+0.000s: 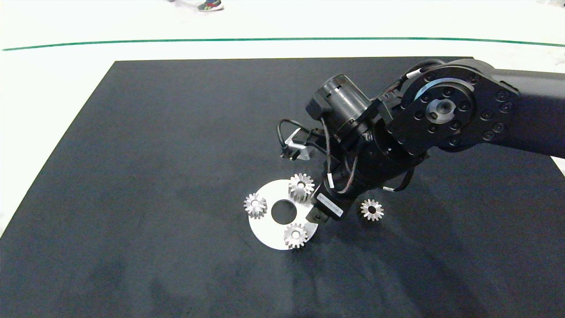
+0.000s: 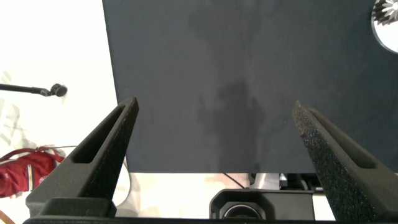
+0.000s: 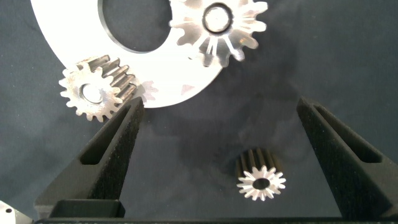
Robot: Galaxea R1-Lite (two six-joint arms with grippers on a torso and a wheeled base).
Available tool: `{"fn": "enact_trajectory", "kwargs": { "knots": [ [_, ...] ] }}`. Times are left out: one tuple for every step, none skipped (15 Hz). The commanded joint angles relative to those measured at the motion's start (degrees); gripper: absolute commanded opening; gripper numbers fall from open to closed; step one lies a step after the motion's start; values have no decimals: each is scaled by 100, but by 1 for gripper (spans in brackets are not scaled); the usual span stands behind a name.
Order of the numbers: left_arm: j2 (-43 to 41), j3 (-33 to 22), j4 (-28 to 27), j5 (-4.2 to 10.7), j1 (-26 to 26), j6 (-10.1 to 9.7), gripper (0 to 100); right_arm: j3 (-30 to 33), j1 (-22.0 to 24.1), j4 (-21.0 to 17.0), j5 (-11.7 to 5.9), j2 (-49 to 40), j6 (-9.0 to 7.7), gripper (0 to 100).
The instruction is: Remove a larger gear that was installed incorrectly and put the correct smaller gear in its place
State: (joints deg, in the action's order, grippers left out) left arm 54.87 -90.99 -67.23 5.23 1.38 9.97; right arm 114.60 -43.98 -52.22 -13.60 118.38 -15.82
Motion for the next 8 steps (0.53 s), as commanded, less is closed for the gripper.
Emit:
{"fn": "enact_trajectory", "kwargs": {
  "knots": [
    [-38, 2, -36, 4, 3, 5, 100, -1, 21, 11, -11, -184, 9, 100],
    [-47, 2, -36, 4, 3, 5, 100, -1, 13, 98, -11, -298, 9, 100],
    [-47, 2, -36, 4, -6, 5, 100, -17, 13, 274, -2, -351, 9, 100],
    [-47, 2, -36, 4, -6, 5, 100, -272, -5, 529, -11, -421, 9, 100],
    [-64, 2, -44, 4, -6, 49, 100, -571, -5, 881, -11, -465, 9, 100],
    [-73, 20, -36, -4, -6, 110, 100, -861, -14, 1259, -11, -474, 18, 100],
    [-73, 20, -36, -4, 3, 119, 100, -966, -14, 1443, 16, -456, 18, 100],
    [-82, 20, -44, -4, -6, 119, 100, -957, -23, 1452, 25, -413, 35, 100]
  ]
}}
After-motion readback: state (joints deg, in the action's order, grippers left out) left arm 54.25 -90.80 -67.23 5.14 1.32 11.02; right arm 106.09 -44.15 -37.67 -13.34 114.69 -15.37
